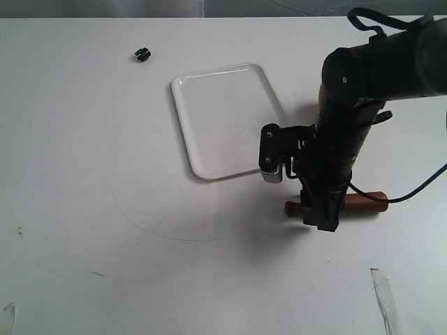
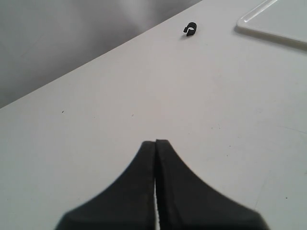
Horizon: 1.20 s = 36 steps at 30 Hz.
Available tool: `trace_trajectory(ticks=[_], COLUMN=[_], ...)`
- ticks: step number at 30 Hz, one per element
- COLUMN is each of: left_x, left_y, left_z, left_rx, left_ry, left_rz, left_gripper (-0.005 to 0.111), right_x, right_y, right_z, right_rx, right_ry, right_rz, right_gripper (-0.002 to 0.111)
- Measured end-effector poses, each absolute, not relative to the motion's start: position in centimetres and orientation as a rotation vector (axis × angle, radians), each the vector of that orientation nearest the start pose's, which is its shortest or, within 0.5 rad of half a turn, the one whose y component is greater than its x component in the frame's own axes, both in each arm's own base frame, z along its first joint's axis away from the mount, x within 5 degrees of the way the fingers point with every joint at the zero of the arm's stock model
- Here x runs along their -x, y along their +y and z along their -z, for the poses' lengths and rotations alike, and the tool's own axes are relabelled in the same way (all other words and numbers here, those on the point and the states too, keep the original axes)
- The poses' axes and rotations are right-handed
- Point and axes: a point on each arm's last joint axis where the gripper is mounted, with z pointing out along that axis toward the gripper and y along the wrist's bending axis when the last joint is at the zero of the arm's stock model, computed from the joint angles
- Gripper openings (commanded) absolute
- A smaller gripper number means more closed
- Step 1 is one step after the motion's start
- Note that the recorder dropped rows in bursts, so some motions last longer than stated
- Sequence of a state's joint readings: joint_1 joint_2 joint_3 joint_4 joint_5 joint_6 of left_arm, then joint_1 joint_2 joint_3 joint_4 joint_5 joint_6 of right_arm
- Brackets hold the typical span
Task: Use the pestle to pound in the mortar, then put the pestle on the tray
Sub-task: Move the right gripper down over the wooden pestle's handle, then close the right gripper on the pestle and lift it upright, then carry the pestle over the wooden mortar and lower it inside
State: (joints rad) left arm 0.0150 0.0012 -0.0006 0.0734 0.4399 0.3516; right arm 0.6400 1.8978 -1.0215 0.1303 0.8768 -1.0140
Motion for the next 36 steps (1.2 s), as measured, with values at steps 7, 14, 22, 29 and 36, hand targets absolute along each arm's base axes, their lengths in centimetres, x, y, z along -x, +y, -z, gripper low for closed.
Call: trace_trajectory(ticks=[7,14,22,29,36], left_x=[-5.1,-5.1,-5.1,-5.1,-5.1], left_y=[0.4,0.4,0.4,0.4,0.4], left_z=[-17.4,-17.4,-17.4,-17.4,-17.4], left_rx=[-0.367,-0.367,-0.367,-0.367,-0.367], left_ry=[1.901,1.901,1.901,1.901,1.901], left_rz=[-0.32,-0.32,-0.32,-0.32,-0.32], left_gripper=[0.0,0.0,0.0,0.0,0.0], right_x=[-24.3,-24.4,-24.8,-24.8,-23.6], right_y=[19.5,19.5,20.1,20.5,19.0], right_z=[-11.9,-11.9,-15.3,-21.8,-27.7], right_rx=[2.298,2.294,2.11,1.806,1.346], right_ry=[2.266,2.27,2.165,1.971,1.737], right_rz=[-0.169,-0.169,-0.158,-0.148,-0.119], right_gripper=[0.007,0.0,0.0,0.0,0.0])
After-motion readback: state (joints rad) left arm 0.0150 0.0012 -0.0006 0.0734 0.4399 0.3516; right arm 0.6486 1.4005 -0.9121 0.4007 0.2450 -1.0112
